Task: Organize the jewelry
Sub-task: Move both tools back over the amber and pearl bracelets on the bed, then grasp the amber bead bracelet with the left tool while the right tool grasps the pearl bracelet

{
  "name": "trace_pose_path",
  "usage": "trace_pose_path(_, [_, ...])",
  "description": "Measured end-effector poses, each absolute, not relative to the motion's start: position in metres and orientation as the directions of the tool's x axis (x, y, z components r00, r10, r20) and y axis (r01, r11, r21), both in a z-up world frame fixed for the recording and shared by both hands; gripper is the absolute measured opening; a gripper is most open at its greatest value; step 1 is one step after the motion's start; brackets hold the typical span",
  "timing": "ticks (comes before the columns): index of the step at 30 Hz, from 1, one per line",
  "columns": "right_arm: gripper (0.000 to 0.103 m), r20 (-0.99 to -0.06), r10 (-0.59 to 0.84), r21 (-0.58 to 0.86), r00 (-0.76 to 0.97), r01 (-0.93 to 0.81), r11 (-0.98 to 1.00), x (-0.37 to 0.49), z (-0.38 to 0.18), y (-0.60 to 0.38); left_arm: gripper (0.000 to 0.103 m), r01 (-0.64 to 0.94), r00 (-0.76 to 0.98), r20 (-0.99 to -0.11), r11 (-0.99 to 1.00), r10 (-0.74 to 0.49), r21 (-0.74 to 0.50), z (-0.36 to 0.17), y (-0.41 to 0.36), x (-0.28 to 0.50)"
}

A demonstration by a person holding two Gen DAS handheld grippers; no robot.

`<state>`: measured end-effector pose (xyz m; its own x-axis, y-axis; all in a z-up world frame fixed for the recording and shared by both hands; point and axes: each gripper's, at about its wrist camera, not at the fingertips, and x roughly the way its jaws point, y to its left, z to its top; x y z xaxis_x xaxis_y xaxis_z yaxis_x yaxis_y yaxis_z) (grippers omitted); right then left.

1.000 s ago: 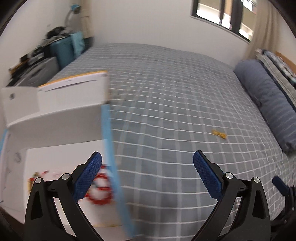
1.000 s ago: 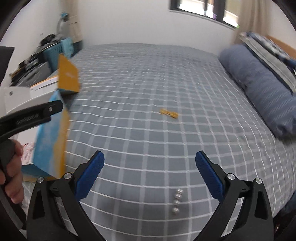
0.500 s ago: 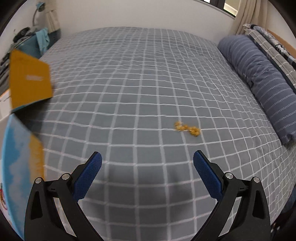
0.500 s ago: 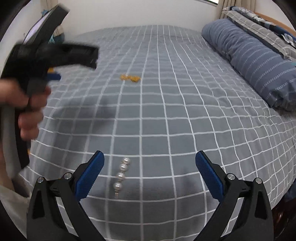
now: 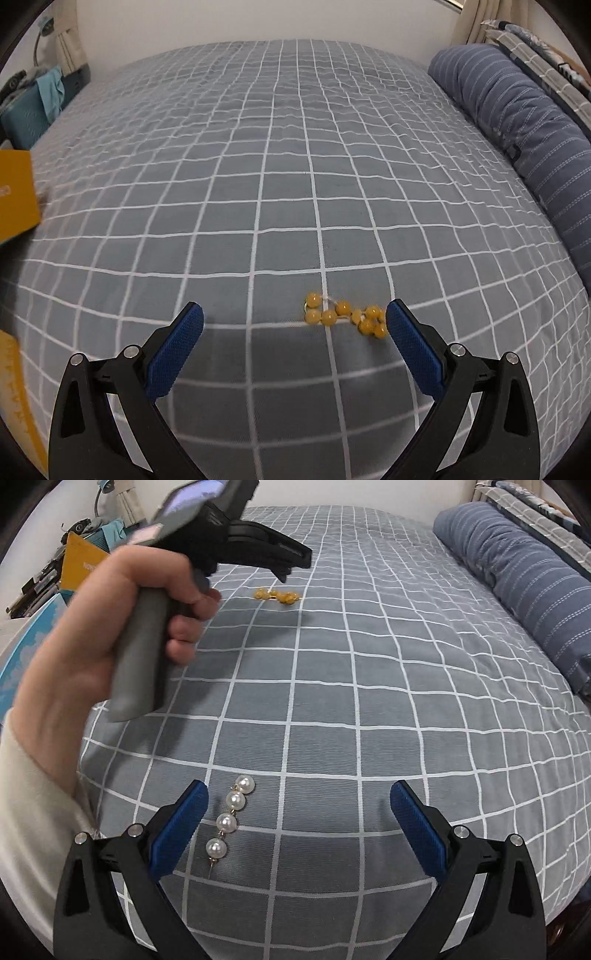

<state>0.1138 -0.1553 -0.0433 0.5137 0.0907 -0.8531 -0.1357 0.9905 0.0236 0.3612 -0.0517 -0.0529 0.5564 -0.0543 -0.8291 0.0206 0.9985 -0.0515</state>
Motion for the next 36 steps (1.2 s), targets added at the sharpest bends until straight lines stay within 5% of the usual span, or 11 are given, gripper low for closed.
trace_pose_path(20, [0.075,-0.879,0.143,0.064,0.455,-0.183,0.981,0.112,-0.055,-0.145,0.092,0.1,0.524,-0.842,0.991,-0.129,-0.09,-0.071,-0.065,0.372])
trace_pose_path(29, [0.06,-0.884,0.139,0.06,0.446,-0.186,0.981,0.113,-0.056,-0.144,0.046,0.056,0.51,-0.857,0.997,-0.078,-0.057,-0.071,-0.056,0.372])
trace_pose_path(31, [0.055,-0.885,0.137,0.057,0.445,-0.188,0.981,0.113,-0.055,-0.143,0.024,0.046,0.514,-0.856,0.998,-0.057,-0.039,-0.07,-0.054,0.371])
trace_pose_path(34, [0.045,-0.887,0.132,0.054,0.442,-0.186,0.981,0.113,-0.055,-0.143,0.009,0.05,0.512,-0.857,0.998,-0.048,-0.026,-0.068,-0.054,0.371])
trace_pose_path(36, [0.023,-0.889,0.13,0.055,0.439,-0.18,0.982,0.114,-0.056,-0.143,0.009,0.053,0.509,-0.86,0.998,-0.041,-0.017,-0.067,-0.056,0.369])
